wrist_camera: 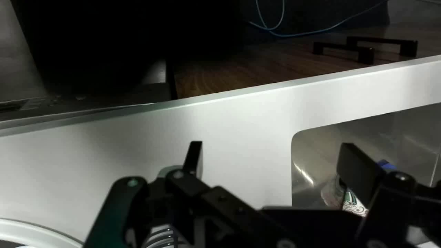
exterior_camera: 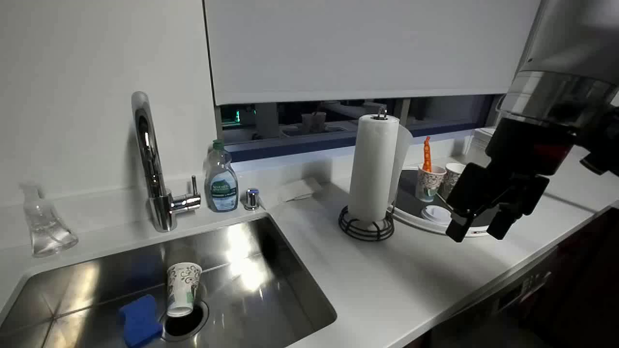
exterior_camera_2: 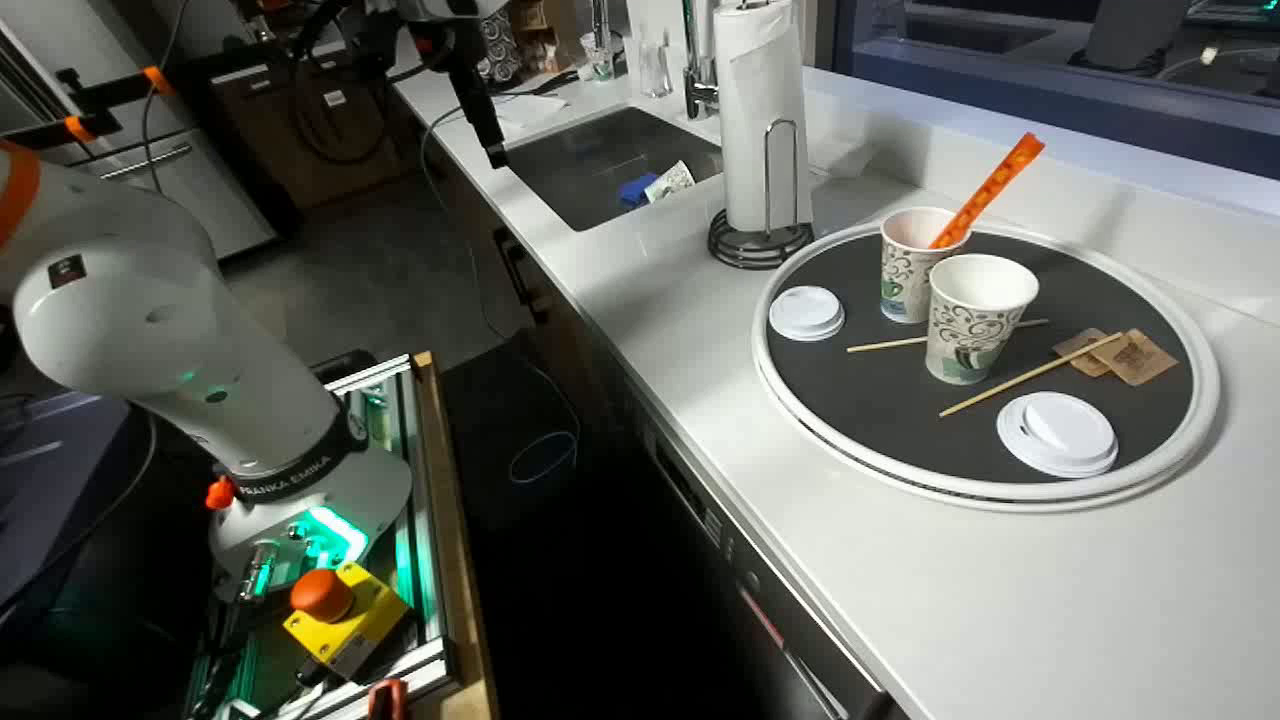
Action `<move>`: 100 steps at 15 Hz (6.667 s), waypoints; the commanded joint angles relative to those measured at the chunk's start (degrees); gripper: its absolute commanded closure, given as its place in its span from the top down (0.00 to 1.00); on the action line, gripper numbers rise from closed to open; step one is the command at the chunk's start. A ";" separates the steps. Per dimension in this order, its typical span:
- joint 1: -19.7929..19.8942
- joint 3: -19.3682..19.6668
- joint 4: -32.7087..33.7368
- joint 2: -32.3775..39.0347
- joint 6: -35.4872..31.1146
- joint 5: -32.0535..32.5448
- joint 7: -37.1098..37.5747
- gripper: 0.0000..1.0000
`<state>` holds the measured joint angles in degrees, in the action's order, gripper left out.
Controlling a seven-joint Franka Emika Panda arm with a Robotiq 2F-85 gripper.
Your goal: Pick up one stick from the tray and put it in the paper on the right
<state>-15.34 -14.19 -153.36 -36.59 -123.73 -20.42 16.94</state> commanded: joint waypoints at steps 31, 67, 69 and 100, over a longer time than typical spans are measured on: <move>19.82 12.10 4.44 14.45 -13.79 16.57 -3.32 1.00; 23.59 19.89 23.18 46.23 -28.81 5.95 -17.11 1.00; 24.95 20.18 26.77 49.86 -27.46 5.90 -19.76 1.00; 16.57 26.61 32.36 60.78 -33.69 20.83 -1.40 0.01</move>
<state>2.42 11.15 -122.08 23.08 -158.31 -1.54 13.06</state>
